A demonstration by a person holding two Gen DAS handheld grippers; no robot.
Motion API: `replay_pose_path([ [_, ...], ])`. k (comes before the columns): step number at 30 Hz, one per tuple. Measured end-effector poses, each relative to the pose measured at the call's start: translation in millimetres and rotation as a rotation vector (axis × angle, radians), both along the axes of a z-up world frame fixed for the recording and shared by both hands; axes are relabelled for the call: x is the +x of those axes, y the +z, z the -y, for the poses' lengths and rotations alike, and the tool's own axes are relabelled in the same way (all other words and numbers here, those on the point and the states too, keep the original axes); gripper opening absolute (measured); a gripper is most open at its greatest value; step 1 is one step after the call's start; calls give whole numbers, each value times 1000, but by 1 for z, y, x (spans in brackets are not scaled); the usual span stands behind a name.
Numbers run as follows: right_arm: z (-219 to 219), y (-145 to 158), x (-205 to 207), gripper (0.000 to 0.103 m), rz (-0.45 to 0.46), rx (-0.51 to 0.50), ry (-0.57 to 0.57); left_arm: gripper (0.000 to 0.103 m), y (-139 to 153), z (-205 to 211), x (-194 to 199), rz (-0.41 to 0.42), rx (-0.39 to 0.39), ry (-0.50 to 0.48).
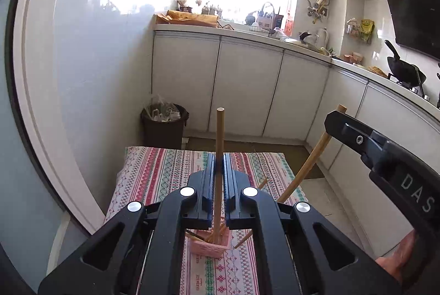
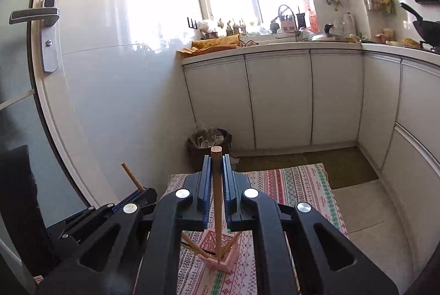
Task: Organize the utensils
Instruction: 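Carry both chopsticks over the pink holder and open both grippers to drop them, then raise both grippers away from the pink holder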
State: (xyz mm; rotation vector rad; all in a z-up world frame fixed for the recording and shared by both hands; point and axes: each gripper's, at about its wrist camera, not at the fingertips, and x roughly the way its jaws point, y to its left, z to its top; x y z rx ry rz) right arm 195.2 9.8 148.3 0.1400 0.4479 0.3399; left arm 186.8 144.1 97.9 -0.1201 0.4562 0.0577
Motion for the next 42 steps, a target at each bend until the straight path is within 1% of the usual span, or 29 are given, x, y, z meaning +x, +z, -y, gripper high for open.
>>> replay_pose_path([
  [3,-6,-12,12,8,4,12,2,4,-13,-6,18,-10,9,25],
  [4,-6,-17,16,8,-2,21,5,4,-19,-9,23,-20,-3,28],
  [6,-7,-26,22,8,-9,28,2,5,-30,-17,34,-51,-35,25],
  [8,-7,-35,27,8,-19,27,-2,5,-40,-27,38,-82,-93,29],
  [9,-7,-40,31,8,-30,27,-2,6,-43,-31,38,-87,-121,23],
  [10,-8,-42,34,8,-37,27,-5,7,-44,-34,37,-87,-133,25],
  [11,-9,-45,37,8,-43,27,-9,8,-44,-37,34,-80,-140,29],
  [12,-10,-47,39,8,-48,26,-12,12,-42,-39,31,-77,-150,23],
  [13,-11,-50,40,8,-52,25,-12,13,-40,-42,27,-68,-166,20],
  [17,-18,-55,41,8,-52,12,-12,14,-26,-49,7,-3,-181,48],
  [20,-25,-56,42,8,-46,5,-7,21,-19,-57,-9,37,-212,59],
  [23,-32,-59,47,8,-52,2,-4,23,-18,-62,-16,48,-219,68],
  [26,-39,-65,51,9,-66,-2,10,23,-20,-63,-15,33,-206,76],
  [28,-43,-68,52,16,-71,-18,-3,23,-21,-65,-12,23,-201,80],
  [29,-43,-69,53,25,-74,-24,-10,23,-22,-65,-12,20,-199,84],
  [30,-43,-69,53,28,-76,-28,-20,23,-22,-66,-12,20,-197,89],
  [32,-40,-69,54,29,-82,-27,-26,23,-21,-67,-12,18,-195,92],
  [34,-37,-69,53,31,-78,-30,-38,23,-21,-68,-13,19,-195,96],
  [36,-34,-68,52,36,-80,-28,-45,24,-22,-68,-14,13,-191,95],
  [38,-31,-68,50,37,-82,-29,-50,25,-23,-67,-13,7,-184,95],
  [40,-29,-69,47,41,-81,-31,-55,27,-23,-64,-13,4,-178,93],
  [41,-27,-69,45,45,-80,-28,-59,28,-24,-64,-14,5,-174,95],
  [42,-25,-69,44,48,-82,-25,-60,32,-23,-63,-15,7,-169,98],
])
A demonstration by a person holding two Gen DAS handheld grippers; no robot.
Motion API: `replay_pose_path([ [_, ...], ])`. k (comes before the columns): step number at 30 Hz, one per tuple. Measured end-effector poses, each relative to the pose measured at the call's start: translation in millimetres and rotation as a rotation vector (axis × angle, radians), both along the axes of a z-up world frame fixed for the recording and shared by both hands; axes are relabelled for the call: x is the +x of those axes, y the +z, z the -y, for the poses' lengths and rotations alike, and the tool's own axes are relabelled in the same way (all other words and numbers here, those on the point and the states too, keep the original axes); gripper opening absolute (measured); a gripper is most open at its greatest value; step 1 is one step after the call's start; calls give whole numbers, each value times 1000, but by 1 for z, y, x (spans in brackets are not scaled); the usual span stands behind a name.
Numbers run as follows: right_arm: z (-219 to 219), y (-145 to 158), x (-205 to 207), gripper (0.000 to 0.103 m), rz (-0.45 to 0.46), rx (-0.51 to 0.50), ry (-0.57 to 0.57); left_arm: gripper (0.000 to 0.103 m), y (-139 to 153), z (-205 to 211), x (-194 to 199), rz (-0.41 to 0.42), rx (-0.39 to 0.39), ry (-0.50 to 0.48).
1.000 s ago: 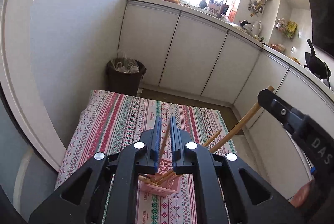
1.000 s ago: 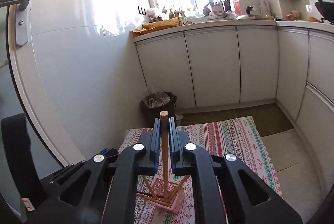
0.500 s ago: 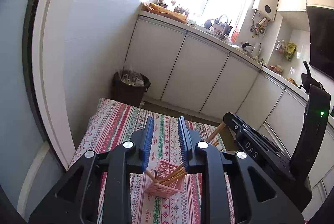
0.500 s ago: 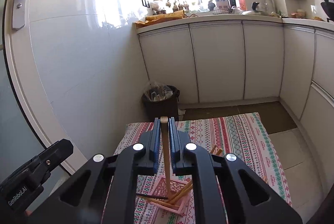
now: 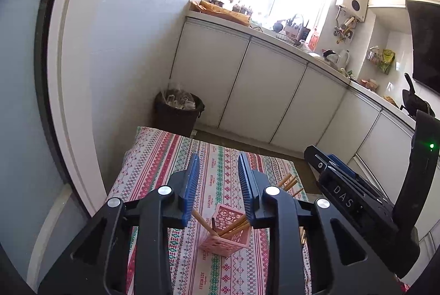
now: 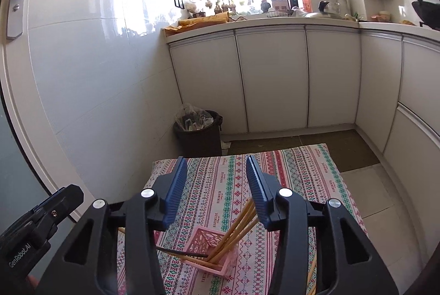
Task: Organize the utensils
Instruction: 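Raise both grippers away from the pink holder, then lower the left gripper onto the remaining chopsticks and grasp one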
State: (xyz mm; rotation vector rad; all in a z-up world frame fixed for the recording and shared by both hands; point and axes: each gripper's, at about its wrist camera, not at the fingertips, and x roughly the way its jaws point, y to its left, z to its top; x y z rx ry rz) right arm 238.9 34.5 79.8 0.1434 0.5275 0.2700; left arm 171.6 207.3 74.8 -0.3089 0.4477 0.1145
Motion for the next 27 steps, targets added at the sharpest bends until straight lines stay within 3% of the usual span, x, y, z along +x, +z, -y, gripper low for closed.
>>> replay_pose_path([
  [12,32,1,-19,69,-1,21,-46,58,2,11,-8,7,45,3],
  [17,49,1,-29,85,8,50,-81,79,4,18,-12,20,61,6],
  [19,55,2,-32,91,7,56,-89,93,4,21,-13,18,66,9],
  [27,81,-3,-47,96,-19,78,-114,96,1,37,-16,-4,87,-30],
])
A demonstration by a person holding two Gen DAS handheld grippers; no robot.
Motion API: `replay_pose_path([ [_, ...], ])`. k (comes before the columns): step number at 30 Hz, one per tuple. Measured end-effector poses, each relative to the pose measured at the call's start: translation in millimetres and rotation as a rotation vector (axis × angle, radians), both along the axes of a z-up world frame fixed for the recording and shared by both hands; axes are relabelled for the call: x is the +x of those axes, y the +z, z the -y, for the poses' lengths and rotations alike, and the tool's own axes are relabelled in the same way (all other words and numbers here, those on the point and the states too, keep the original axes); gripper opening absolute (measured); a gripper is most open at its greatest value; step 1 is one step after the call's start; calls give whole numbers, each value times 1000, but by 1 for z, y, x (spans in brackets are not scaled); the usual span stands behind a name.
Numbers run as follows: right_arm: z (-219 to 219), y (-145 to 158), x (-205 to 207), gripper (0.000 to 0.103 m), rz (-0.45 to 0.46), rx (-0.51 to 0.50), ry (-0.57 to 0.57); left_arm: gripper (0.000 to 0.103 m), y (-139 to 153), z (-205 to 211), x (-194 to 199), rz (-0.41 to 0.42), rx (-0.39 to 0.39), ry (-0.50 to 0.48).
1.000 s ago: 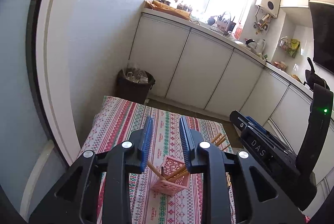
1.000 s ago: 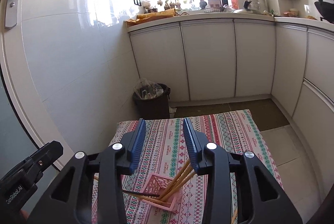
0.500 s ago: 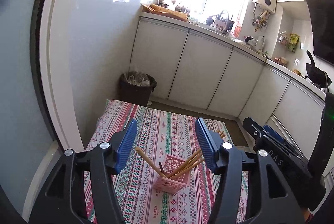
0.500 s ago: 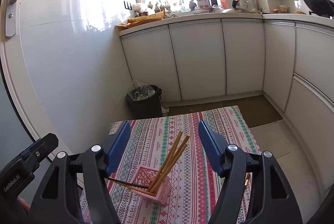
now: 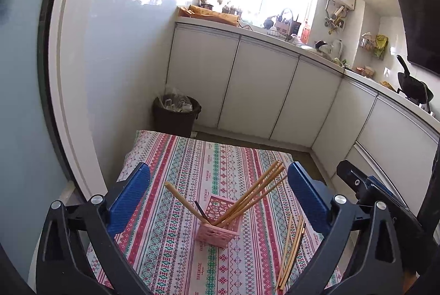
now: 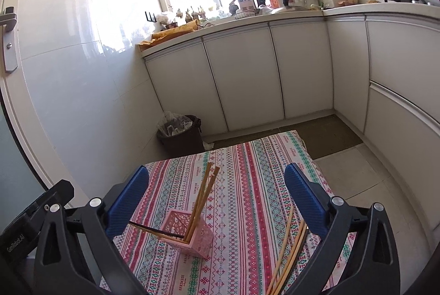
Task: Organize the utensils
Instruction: 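Lower the left gripper onto the remaining chopsticks and grasp one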
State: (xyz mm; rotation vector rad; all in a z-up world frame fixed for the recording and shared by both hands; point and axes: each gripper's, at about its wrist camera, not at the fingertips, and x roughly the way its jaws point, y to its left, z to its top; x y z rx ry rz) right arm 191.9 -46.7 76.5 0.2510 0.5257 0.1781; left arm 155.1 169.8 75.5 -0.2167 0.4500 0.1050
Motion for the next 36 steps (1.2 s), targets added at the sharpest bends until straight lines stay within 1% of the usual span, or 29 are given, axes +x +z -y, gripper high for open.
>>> replay_pose_path([
  [4,19,-5,-13,96,-18,6,-17,96,-1,15,-4,-13,17,-23],
  [8,53,-15,-34,96,-59,42,-71,96,-2,34,-9,-32,29,-73],
  [10,77,-24,-43,96,-109,42,-126,96,-6,46,-12,-42,35,-113],
  [13,121,-45,-55,96,-201,59,-212,96,-15,73,-13,-82,65,-192],
  [15,149,-59,-62,96,-230,61,-266,96,-24,92,-11,-116,78,-254],
  [18,180,-73,-67,96,-247,32,-362,96,-45,124,1,-210,83,-366],
  [22,199,-81,-65,96,-269,23,-383,96,-87,164,31,-403,108,-464],
  [24,206,-85,-65,96,-285,33,-389,96,-109,182,51,-502,134,-484],
  [28,216,-92,-63,96,-322,83,-379,96,-151,210,105,-703,151,-485],
  [30,223,-97,-62,96,-341,117,-390,95,-169,220,129,-761,185,-482],
  [32,229,-103,-59,96,-369,158,-400,90,-185,233,153,-800,240,-470],
  [33,232,-106,-57,96,-384,179,-403,85,-191,238,161,-815,259,-462],
  [35,235,-111,-53,96,-411,215,-402,78,-201,243,186,-832,282,-438],
  [36,236,-114,-51,96,-423,230,-398,72,-202,244,195,-834,290,-425],
])
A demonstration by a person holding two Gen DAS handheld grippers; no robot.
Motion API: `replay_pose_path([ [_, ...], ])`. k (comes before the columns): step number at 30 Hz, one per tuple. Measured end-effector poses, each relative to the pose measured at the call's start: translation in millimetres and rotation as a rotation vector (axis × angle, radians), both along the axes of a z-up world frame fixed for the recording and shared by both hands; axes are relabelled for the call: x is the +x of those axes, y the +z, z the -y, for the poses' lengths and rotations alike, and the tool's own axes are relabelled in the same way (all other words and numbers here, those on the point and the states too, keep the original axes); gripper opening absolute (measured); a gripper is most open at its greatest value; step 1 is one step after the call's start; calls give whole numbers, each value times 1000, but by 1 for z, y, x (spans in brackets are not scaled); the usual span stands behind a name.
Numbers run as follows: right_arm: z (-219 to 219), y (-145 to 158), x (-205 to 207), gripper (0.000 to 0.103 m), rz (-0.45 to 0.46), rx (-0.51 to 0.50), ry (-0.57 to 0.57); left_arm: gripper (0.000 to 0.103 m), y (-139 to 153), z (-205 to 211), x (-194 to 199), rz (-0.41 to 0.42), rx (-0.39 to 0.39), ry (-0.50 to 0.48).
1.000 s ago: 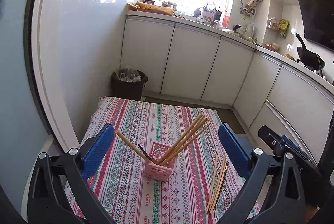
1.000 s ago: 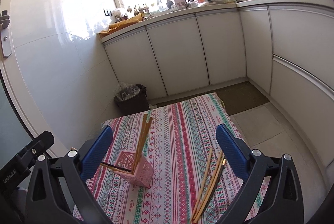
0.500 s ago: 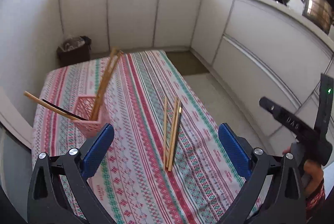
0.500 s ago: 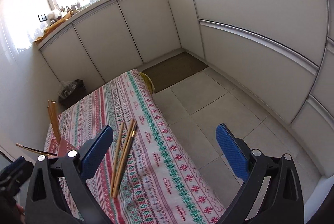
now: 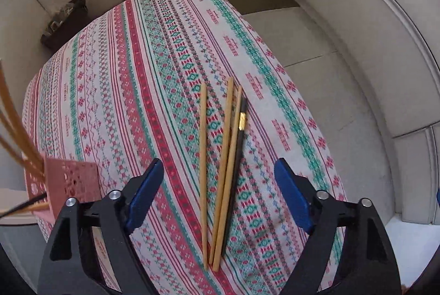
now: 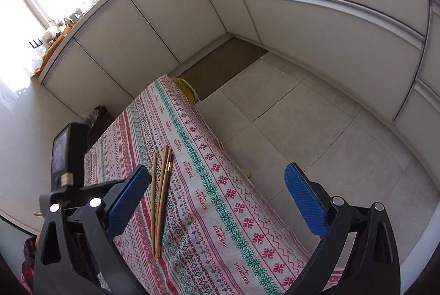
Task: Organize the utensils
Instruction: 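Lower the left gripper onto the remaining chopsticks and grasp one, then lift the chopstick with the left gripper while the right gripper grasps another chopstick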
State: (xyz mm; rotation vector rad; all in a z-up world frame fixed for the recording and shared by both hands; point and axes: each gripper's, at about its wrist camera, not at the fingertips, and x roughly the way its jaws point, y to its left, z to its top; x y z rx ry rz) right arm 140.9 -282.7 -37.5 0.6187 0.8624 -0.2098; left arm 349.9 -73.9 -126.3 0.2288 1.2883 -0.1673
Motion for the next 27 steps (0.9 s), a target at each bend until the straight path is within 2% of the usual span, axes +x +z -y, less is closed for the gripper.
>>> replay_pose_path([
  [2,-1,-5,4,96,-18,22,9,66,-6,-3,23,-7,9,38],
  [4,-3,-7,7,96,-31,37,30,53,-13,-8,41,-24,0,69],
  [5,-4,-8,8,96,-35,43,38,51,-16,-8,46,-36,-2,76],
  [7,-5,-8,9,96,-38,48,44,37,-25,-9,54,-58,7,85],
  [9,-5,-9,11,96,-42,52,46,28,-35,-12,59,-74,7,95],
  [15,-4,-16,16,96,-70,56,43,25,-57,-18,66,-112,-19,106],
  [17,-5,-18,18,96,-78,44,44,21,-57,-16,65,-83,-12,92],
  [18,-5,-18,18,96,-81,38,44,10,-58,-16,63,-76,-16,82],
  [19,-6,-19,19,96,-84,30,44,6,-59,-15,60,-64,-11,76],
  [23,-10,-25,26,96,-101,-24,44,6,-52,-19,37,32,-25,73],
  [25,-14,-27,38,96,-106,-51,64,6,-38,-26,15,94,-34,62],
  [27,-17,-29,55,96,-108,-29,97,6,-13,-37,-14,158,-75,44],
])
